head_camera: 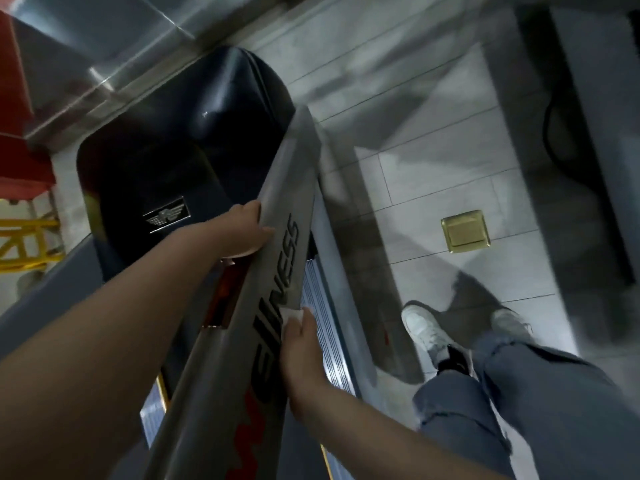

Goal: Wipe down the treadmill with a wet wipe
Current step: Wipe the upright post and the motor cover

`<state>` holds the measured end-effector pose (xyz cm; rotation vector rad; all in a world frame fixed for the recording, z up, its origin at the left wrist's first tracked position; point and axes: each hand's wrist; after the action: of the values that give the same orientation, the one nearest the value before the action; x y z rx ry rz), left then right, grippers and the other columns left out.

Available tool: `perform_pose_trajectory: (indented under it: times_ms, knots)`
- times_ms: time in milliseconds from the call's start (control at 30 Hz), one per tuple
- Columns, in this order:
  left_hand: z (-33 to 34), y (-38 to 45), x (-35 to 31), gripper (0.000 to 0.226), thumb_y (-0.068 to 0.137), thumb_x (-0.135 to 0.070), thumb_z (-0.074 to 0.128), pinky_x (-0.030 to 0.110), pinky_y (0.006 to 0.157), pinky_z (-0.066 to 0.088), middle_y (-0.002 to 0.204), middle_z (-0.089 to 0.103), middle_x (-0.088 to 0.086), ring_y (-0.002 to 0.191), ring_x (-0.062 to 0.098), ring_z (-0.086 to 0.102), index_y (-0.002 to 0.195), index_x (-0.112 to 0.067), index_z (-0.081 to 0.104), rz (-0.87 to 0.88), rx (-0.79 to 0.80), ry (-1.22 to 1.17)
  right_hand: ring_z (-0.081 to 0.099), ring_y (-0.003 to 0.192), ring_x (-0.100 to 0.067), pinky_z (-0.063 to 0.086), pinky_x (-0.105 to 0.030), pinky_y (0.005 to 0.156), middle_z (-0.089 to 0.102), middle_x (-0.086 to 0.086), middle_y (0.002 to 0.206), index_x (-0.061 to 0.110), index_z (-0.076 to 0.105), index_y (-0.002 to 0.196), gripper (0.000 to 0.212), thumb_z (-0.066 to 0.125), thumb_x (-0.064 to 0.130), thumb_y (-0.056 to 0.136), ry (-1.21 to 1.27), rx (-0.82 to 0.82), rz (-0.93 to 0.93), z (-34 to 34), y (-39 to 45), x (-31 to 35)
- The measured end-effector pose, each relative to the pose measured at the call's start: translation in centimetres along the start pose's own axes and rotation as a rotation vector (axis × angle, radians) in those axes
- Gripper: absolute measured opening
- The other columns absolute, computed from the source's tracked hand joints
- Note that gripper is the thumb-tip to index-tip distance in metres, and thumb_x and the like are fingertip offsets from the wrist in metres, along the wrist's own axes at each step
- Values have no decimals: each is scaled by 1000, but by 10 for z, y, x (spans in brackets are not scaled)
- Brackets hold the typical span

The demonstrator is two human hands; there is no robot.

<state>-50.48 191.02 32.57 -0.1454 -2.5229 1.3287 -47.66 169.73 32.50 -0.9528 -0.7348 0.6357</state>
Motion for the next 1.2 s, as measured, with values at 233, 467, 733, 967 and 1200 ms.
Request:
perform_pose_trajectory:
  times_ms: [233, 467, 733, 967, 1200]
  knots:
    - [-12, 63, 4, 77, 88, -36, 65, 46, 107, 43, 144, 47, 10, 122, 29, 53, 153, -19, 27, 66, 67, -117, 40, 136, -25, 31, -39, 114, 37, -7, 153, 17, 22, 153, 50, 25, 29, 104, -81, -140, -91, 7, 124, 39]
    - [-19, 113, -7, 67, 88, -38, 60, 43, 105, 44, 148, 45, 4, 127, 29, 50, 149, -24, 35, 120, -84, -197, 47, 120, -18, 37, -34, 106, 43, 3, 141, 32, 19, 153, 52, 29, 32, 102, 26, -14, 58, -6, 151, 47]
    - [-21, 175, -23, 77, 95, -32, 59, 38, 115, 29, 162, 22, 7, 144, 29, 31, 158, -16, 17, 60, -46, -255, 36, 135, -26, 26, -24, 90, 29, -7, 156, 25, 4, 157, 56, 26, 30, 106, -125, -57, 38, -15, 262, 122]
    - [-30, 241, -33, 71, 95, -28, 59, 36, 116, 27, 158, 29, 11, 143, 28, 32, 155, -11, 25, 106, -110, -276, 29, 141, -24, 24, -22, 100, 24, -8, 159, 17, 6, 157, 56, 27, 25, 106, -154, -57, -63, -21, 334, 132]
    - [-38, 296, -37, 66, 93, -29, 56, 33, 116, 26, 155, 35, 11, 142, 28, 33, 151, -8, 33, 177, -171, -182, 45, 126, -25, 36, -41, 110, 40, -8, 148, 20, 10, 156, 58, 30, 27, 102, -47, -94, -47, -20, 415, 149]
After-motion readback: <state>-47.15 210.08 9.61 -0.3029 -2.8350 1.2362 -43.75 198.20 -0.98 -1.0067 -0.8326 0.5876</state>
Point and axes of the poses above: each hand's wrist, its own y-axis towards the middle knuckle, its own z-axis out of the palm, x = y × z
